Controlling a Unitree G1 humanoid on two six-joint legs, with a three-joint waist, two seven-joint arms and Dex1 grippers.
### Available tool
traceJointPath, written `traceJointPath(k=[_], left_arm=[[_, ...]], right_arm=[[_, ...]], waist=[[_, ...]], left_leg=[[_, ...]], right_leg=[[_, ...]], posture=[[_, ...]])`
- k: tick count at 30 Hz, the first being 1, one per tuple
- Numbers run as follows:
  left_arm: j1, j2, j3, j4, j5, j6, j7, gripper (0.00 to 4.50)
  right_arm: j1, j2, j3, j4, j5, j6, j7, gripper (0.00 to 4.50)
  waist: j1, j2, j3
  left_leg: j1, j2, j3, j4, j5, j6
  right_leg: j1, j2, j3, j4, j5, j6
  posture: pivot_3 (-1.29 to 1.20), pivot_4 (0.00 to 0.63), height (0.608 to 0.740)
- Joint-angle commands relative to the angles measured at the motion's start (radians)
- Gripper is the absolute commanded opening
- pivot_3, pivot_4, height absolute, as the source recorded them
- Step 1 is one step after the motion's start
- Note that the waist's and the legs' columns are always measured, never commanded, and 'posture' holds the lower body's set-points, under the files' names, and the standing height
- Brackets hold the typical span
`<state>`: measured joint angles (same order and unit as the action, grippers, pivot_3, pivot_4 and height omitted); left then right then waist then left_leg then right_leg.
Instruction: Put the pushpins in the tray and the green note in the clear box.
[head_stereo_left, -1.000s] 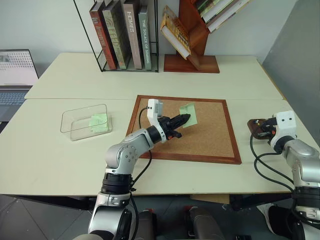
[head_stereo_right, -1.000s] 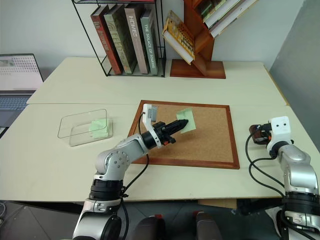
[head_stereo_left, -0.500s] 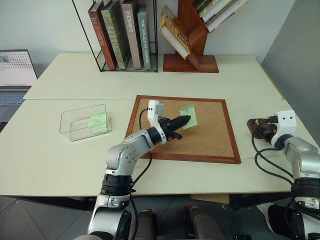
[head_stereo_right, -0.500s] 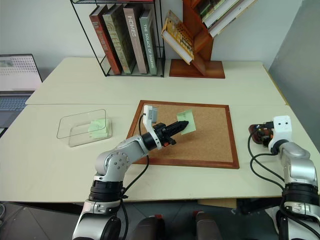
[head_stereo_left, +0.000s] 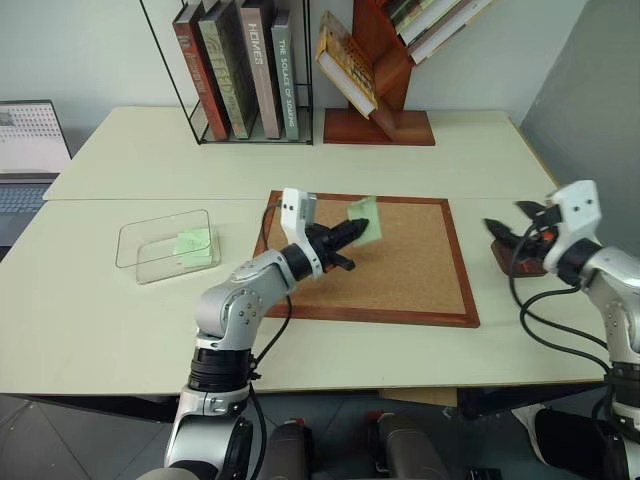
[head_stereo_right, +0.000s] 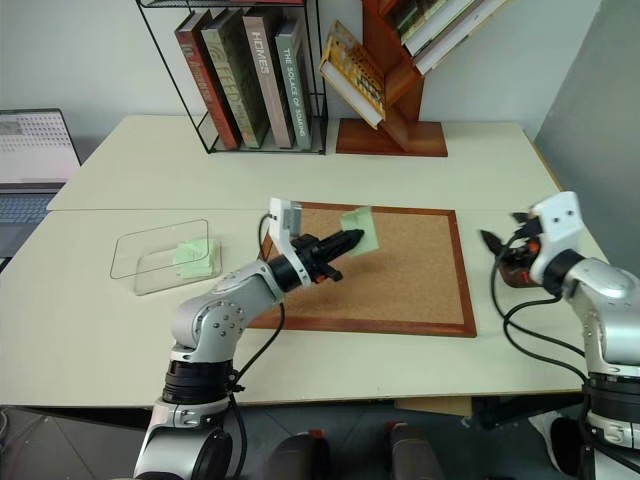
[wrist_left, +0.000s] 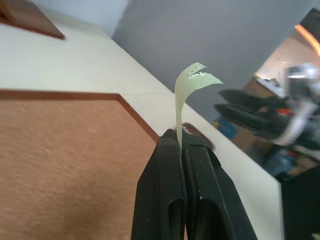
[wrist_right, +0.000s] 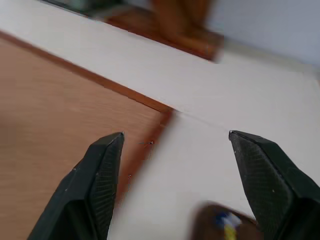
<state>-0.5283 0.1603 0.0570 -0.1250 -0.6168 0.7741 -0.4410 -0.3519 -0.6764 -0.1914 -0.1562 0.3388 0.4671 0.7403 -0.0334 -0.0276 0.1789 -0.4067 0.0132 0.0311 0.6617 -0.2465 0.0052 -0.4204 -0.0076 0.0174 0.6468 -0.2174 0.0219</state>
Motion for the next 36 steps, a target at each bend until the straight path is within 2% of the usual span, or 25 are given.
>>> traceJointPath(k=[1,5,9,14,22,24,25,27,28,33,36], left_arm=[[0.014,0.073,0.072,-0.127,-0.005,0.032,0.056,0.00],[0.061,0.167,0.192,-0.203,-0.012,0.071,0.130,0.00],[0.109,0.257,0.325,-0.231,-0.006,0.100,0.197,0.00],[0.151,0.367,0.448,-0.144,0.077,0.076,0.279,0.00],[0.094,0.389,0.394,0.085,0.174,-0.050,0.261,0.00],[0.083,0.388,0.378,0.111,0.190,-0.051,0.271,0.00],[0.082,0.386,0.373,0.115,0.199,-0.049,0.281,0.40],[0.081,0.384,0.370,0.124,0.207,-0.047,0.289,0.60],[0.079,0.382,0.369,0.125,0.209,-0.047,0.292,0.90],[0.076,0.373,0.371,0.116,0.209,-0.030,0.299,1.81],[0.080,0.375,0.367,0.101,0.209,-0.021,0.300,2.51]], right_arm=[[-0.060,0.007,0.099,-0.118,0.081,-0.008,0.131,3.55],[-0.171,0.049,0.218,-0.128,0.102,0.030,0.183,3.55],[-0.281,0.113,0.322,-0.051,0.031,0.029,0.160,3.55],[-0.319,0.193,0.410,-0.016,0.010,0.023,0.177,3.55],[-0.344,0.249,0.446,0.001,-0.013,0.018,0.178,3.55],[-0.344,0.255,0.449,-0.004,-0.017,0.020,0.177,3.55],[-0.342,0.255,0.449,-0.007,-0.017,0.022,0.176,3.56],[-0.340,0.258,0.447,-0.010,-0.019,0.024,0.174,3.56],[-0.339,0.258,0.445,-0.012,-0.019,0.026,0.173,3.56],[-0.334,0.259,0.445,-0.016,-0.022,0.029,0.175,3.56],[-0.336,0.261,0.443,-0.015,-0.020,0.032,0.177,3.56]], waist=[[0.001,-0.001,0.000],[0.002,-0.001,0.000],[0.003,-0.002,0.001],[0.009,-0.003,0.001],[0.031,-0.004,0.001],[0.032,-0.004,0.001],[0.032,-0.004,0.001],[0.031,-0.004,0.001],[0.031,-0.004,0.001],[0.030,-0.004,0.001],[0.030,-0.004,0.001]], left_leg=[[0.001,0.000,-0.001,0.000,0.000,0.000],[0.002,0.000,0.000,0.000,0.000,0.000],[0.002,0.001,0.001,0.000,0.000,0.000],[0.001,-0.001,-0.001,0.000,0.000,0.000],[0.000,-0.003,-0.002,0.001,0.000,0.000],[0.000,-0.003,-0.002,0.001,0.000,0.000],[-0.001,-0.002,-0.002,0.001,0.000,0.000],[-0.001,-0.002,-0.002,0.000,0.000,0.000],[-0.001,-0.002,-0.001,0.000,0.000,0.000],[-0.001,-0.002,-0.001,0.000,0.000,0.000],[-0.001,-0.002,-0.001,0.000,0.000,0.000]], right_leg=[[0.000,0.000,0.000,0.000,0.000,0.000],[0.001,0.000,-0.001,0.002,0.000,0.000],[0.000,-0.001,-0.001,0.001,0.000,0.000],[0.000,-0.007,-0.001,0.000,0.000,-0.001],[0.000,-0.012,-0.004,0.000,0.000,-0.002],[0.000,-0.011,-0.005,0.000,0.002,-0.006],[0.000,-0.011,-0.005,0.000,0.003,-0.007],[-0.001,-0.011,-0.005,0.000,0.003,-0.007],[-0.001,-0.012,-0.004,0.000,0.003,-0.007],[-0.001,-0.012,-0.005,0.000,0.003,-0.007],[-0.001,-0.012,-0.004,0.000,0.003,-0.007]], posture=[[0.00,0.150,0.740],[0.00,0.150,0.740],[0.00,0.150,0.740],[0.00,0.150,0.740],[0.00,0.150,0.740],[0.00,0.150,0.740],[0.00,0.150,0.740],[0.00,0.150,0.740],[0.00,0.150,0.740],[0.00,0.150,0.740],[0.00,0.150,0.740]])
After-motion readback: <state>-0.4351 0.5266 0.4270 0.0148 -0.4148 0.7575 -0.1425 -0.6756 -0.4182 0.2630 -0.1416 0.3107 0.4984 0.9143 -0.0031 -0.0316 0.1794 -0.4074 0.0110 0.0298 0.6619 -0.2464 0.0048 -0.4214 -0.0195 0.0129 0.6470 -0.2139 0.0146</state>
